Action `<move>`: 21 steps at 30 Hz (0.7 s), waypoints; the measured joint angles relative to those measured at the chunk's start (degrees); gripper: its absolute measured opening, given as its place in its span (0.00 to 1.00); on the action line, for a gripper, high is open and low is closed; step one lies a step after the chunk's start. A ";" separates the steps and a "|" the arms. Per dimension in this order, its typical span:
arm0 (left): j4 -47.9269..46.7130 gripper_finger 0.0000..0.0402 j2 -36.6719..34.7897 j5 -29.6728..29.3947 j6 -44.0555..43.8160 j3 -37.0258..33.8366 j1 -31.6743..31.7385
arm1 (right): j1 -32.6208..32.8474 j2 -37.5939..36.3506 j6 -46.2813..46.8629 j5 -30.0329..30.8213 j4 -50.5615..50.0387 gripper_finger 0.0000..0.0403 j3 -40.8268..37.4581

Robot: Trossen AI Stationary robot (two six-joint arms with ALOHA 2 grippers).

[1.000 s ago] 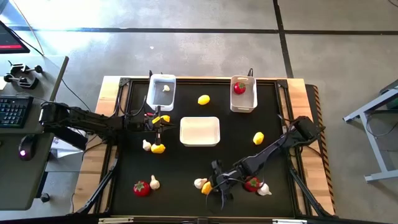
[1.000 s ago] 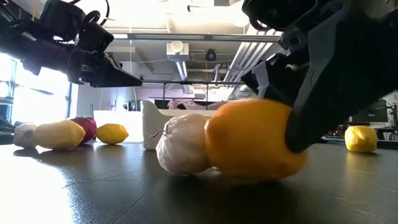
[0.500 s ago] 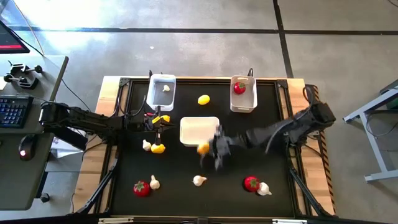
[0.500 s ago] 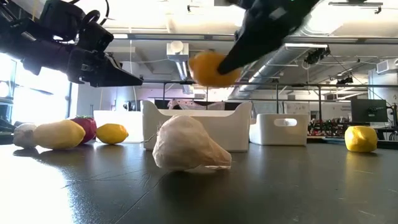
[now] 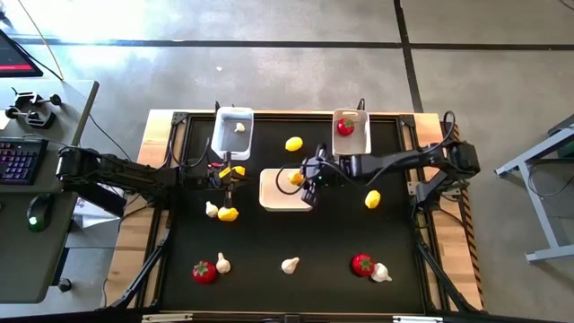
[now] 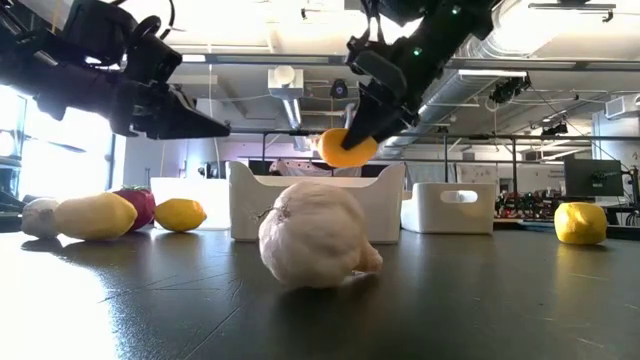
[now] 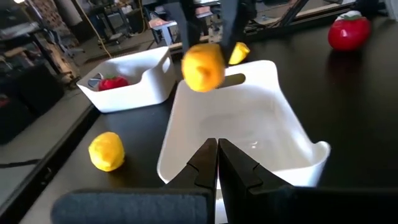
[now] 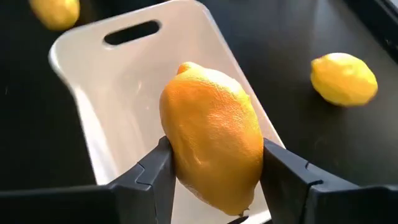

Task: Sort produce into baskets
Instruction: Put the yellow lemon into the white bin

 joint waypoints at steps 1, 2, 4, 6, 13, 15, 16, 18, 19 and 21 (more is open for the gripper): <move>0.31 0.00 0.00 -0.40 0.43 0.00 0.02 | -0.11 0.16 -1.53 -0.04 0.03 0.43 0.00; 0.67 0.00 0.00 -0.80 0.71 0.00 0.02 | -0.48 0.27 -2.89 -0.39 0.09 0.43 0.00; 1.10 0.00 0.00 -1.11 1.16 0.00 0.02 | -1.65 0.81 -3.96 -1.72 0.13 0.43 0.00; 1.01 0.00 0.02 -1.12 1.07 0.00 0.01 | -2.67 1.82 -4.37 -3.15 0.82 0.43 0.02; 0.68 0.00 0.00 -1.27 0.66 -0.02 0.00 | -3.24 7.10 -6.96 -5.52 1.81 0.43 0.02; 0.61 0.00 0.00 -1.29 0.64 -0.02 0.02 | -3.28 7.87 -6.98 -5.49 2.22 0.43 0.02; 0.61 0.00 0.02 -1.29 0.61 -0.02 0.02 | -3.35 8.21 -6.98 -5.46 2.32 0.43 0.02; 0.57 0.00 0.00 -1.29 0.61 -0.02 0.02 | -3.45 8.92 -7.05 -5.10 2.38 0.43 0.02; 0.57 0.00 0.00 -1.29 0.61 -0.02 0.00 | -3.61 9.23 -7.42 -4.99 2.47 0.43 0.02; 0.54 0.00 0.00 -1.29 0.61 -0.02 0.02 | -3.82 9.78 -8.29 -4.92 2.74 0.44 0.02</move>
